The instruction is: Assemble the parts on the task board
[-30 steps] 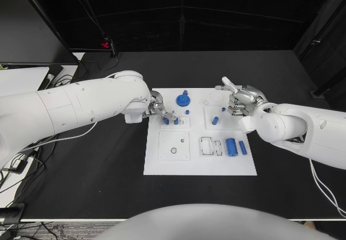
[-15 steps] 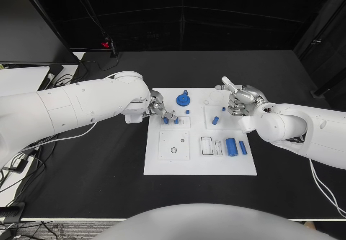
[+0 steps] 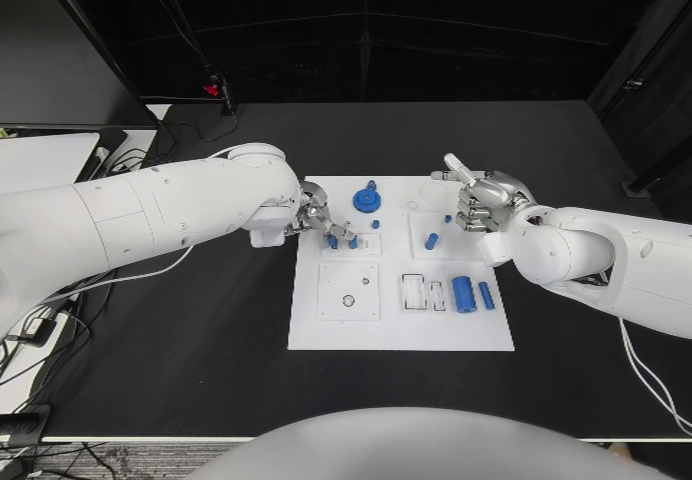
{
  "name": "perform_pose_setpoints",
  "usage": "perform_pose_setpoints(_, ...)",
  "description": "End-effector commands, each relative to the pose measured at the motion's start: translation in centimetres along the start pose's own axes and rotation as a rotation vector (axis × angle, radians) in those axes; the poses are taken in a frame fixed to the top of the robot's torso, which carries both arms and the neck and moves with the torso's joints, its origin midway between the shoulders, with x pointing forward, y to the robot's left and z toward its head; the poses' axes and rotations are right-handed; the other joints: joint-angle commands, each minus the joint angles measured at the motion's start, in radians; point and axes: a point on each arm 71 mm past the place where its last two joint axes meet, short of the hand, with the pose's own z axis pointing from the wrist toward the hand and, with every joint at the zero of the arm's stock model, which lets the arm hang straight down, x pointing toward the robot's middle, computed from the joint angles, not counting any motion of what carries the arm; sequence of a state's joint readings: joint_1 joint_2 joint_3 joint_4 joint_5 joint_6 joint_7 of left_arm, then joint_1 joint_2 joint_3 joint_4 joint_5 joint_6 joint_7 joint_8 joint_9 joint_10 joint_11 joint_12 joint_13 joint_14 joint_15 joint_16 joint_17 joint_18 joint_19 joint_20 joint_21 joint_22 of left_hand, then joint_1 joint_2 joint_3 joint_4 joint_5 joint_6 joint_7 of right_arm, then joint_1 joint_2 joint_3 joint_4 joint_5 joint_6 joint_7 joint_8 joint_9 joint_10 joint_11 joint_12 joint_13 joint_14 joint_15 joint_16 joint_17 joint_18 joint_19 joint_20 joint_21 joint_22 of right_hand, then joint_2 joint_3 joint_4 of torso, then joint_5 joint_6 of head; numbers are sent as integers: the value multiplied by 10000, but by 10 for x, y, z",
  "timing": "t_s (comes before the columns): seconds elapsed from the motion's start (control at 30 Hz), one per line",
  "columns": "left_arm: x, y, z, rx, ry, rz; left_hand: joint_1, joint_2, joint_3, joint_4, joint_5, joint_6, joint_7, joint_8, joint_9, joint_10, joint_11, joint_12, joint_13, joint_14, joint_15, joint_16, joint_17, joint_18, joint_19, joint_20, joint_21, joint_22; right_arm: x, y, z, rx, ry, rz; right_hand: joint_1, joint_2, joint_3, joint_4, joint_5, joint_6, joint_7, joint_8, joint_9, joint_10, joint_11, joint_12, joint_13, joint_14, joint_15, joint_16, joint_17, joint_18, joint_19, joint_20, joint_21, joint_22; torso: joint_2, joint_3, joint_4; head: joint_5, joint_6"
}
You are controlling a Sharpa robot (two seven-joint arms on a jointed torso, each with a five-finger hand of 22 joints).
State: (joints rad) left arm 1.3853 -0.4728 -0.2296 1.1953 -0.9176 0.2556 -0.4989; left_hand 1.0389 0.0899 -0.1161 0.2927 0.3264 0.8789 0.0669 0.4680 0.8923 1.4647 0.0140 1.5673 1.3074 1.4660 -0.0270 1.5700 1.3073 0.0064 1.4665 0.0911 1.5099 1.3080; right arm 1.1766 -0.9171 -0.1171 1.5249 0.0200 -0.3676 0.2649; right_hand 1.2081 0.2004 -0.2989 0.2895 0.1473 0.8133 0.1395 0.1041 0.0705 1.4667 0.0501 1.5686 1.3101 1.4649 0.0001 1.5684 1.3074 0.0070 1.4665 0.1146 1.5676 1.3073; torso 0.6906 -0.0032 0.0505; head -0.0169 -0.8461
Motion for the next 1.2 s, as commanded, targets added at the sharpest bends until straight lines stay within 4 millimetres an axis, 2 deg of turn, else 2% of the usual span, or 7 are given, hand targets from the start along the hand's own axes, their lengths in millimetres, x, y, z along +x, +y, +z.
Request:
perform_pose_setpoints(0.03, 8, 4, 3, -200, 259, 242, 47, 27, -86, 1, -20, -109, 63, 42, 11, 1061, 22, 35, 2634, 1048, 35, 8, 2635, 141, 334, 53, 48, 2358, 1, 1, 0, -41, 124, 22, 16, 105, -61, 1, -35, 19, 46, 68, -13, 1041, 85, 22, 2607, 1059, 71, 24, 2634, -70, 1043, 45, 32, 2635, 6, 0, 4, 9, -11)
perform_pose_setpoints(0.47, 8, 5, 3, -227, 401, 271, 55, 62, -117, 0, -9, -182, 66, 95, 51, 1061, 23, 35, 2634, 1048, 35, 8, 2635, 141, 333, 51, 48, 2358, 1, 1, 0, -32, 135, 27, 16, 105, -61, 1, -35, 19, 46, 68, -13, 1041, 85, 22, 2607, 1059, 71, 24, 2634, -70, 1043, 45, 32, 2635, 4, 3, -6, 14, -19)
perform_pose_setpoints(1.2, 11, 4, 3, -152, 684, 169, 133, 213, -191, -1, 66, -438, 133, -84, -194, 1061, 80, 35, 2634, 1048, 68, 8, 2635, 143, 324, 64, 40, 2355, 1, 0, 0, -8, 132, 27, 14, 123, -64, -2, -35, 23, 50, 73, -13, 1041, 89, 22, 2607, 1059, 73, 24, 2634, -70, 1043, 47, 32, 2635, 10, -1, -6, 12, -19)
